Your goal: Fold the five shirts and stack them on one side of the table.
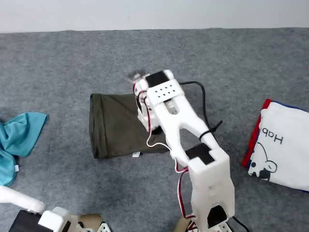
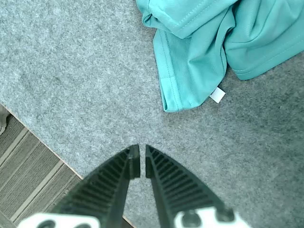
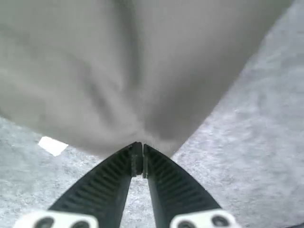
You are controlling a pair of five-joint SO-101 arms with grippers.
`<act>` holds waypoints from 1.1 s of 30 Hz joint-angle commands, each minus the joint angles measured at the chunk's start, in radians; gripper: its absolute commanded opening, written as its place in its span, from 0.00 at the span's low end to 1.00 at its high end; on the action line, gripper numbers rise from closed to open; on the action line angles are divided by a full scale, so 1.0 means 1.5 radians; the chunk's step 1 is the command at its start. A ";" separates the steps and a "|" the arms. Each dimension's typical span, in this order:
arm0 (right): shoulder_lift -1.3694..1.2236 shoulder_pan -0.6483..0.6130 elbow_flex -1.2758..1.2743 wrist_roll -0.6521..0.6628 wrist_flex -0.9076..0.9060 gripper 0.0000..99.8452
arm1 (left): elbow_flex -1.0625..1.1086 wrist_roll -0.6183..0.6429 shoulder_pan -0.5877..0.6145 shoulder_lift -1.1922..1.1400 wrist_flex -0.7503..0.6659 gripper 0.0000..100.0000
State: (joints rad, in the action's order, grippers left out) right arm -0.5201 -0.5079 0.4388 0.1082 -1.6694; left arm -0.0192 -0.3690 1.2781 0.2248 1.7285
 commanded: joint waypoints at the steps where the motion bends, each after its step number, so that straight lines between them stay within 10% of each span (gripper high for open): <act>1: 0.064 0.006 0.035 -0.007 0.009 0.03 | -0.002 0.001 -0.002 0.026 0.012 0.03; 12: -0.025 0.007 0.051 -0.221 0.094 0.36 | 0.001 0.001 -0.003 0.026 0.014 0.03; 33: -0.299 -0.012 0.230 -0.213 0.065 0.29 | 0.001 0.001 -0.002 0.025 0.011 0.03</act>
State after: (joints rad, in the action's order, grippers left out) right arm -0.9406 -0.5063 0.7795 -0.2110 -1.5267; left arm -0.0176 -0.3690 1.2781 0.2248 1.7285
